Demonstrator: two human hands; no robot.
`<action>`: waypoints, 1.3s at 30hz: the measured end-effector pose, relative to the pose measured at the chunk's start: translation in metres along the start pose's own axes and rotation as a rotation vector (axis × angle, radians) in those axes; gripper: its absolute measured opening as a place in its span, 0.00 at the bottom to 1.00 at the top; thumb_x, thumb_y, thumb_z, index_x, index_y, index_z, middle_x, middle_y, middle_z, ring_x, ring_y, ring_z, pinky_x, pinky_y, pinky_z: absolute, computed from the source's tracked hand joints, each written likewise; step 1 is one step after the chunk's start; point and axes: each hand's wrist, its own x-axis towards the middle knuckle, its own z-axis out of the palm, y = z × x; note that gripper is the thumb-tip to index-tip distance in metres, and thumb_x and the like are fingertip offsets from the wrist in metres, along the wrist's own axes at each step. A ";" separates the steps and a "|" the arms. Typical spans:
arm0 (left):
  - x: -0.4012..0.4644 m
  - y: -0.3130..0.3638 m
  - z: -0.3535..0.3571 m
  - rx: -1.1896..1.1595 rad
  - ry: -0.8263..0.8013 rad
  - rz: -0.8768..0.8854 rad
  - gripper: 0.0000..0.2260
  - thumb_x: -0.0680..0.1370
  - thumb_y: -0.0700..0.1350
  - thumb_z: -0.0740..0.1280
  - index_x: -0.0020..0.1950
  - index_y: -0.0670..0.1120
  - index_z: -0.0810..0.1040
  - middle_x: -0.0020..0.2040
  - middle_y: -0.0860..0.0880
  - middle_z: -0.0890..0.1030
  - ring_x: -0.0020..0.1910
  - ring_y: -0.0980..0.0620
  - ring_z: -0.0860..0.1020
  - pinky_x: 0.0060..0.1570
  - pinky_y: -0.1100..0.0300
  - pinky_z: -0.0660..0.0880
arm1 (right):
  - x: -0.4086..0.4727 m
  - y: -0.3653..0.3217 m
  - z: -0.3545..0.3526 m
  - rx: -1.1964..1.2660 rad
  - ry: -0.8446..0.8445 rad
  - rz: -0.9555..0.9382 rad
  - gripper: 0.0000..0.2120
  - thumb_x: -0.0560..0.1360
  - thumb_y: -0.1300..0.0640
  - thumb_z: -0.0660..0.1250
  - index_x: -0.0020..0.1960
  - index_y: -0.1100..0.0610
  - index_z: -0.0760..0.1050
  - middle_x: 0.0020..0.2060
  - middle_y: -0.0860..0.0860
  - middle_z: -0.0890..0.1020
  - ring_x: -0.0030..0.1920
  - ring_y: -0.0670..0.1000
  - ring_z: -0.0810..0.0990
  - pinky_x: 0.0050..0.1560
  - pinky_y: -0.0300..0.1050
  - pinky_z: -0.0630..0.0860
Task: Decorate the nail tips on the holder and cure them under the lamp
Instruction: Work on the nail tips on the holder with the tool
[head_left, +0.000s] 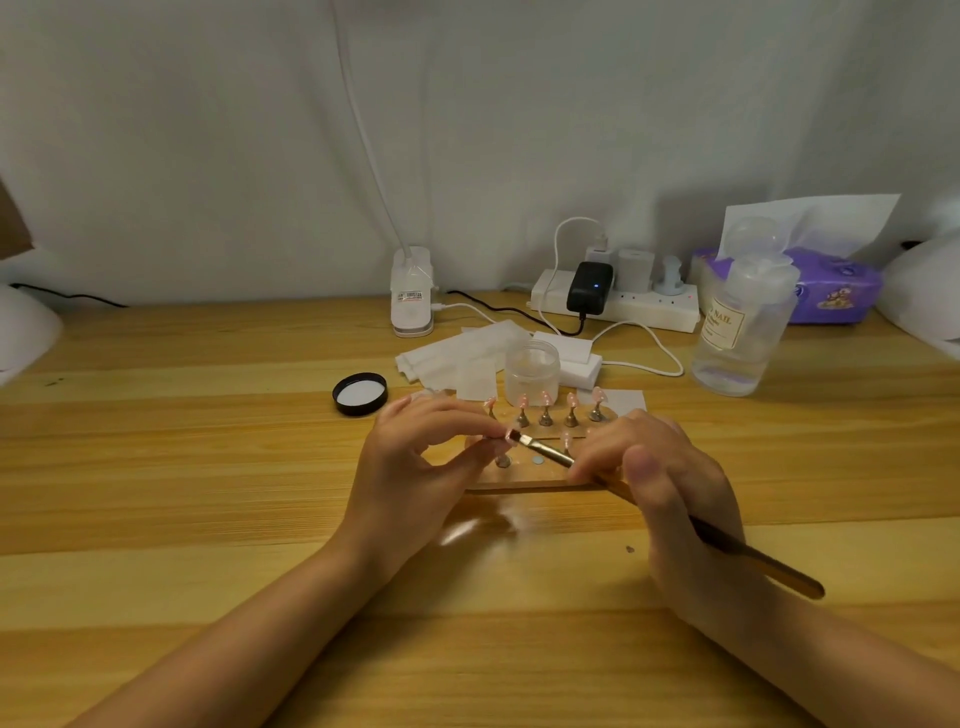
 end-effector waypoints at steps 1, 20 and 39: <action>0.000 0.000 0.000 0.000 0.005 -0.002 0.10 0.67 0.44 0.71 0.47 0.50 0.80 0.42 0.58 0.82 0.45 0.58 0.79 0.50 0.36 0.71 | 0.000 0.001 0.000 -0.002 -0.004 -0.001 0.20 0.80 0.44 0.48 0.40 0.49 0.74 0.38 0.45 0.78 0.42 0.41 0.76 0.49 0.41 0.68; 0.000 -0.002 0.002 -0.022 0.013 0.001 0.08 0.70 0.44 0.70 0.48 0.49 0.82 0.44 0.55 0.83 0.47 0.55 0.80 0.50 0.37 0.71 | 0.000 0.003 -0.003 0.199 0.090 0.278 0.22 0.75 0.46 0.49 0.35 0.54 0.76 0.36 0.48 0.81 0.41 0.41 0.78 0.44 0.29 0.70; -0.001 -0.004 0.001 0.015 -0.021 0.017 0.09 0.69 0.43 0.71 0.48 0.51 0.83 0.44 0.60 0.81 0.46 0.58 0.78 0.51 0.36 0.71 | 0.000 -0.001 0.000 0.109 0.012 0.130 0.21 0.77 0.39 0.51 0.37 0.46 0.77 0.37 0.44 0.81 0.43 0.45 0.79 0.45 0.45 0.74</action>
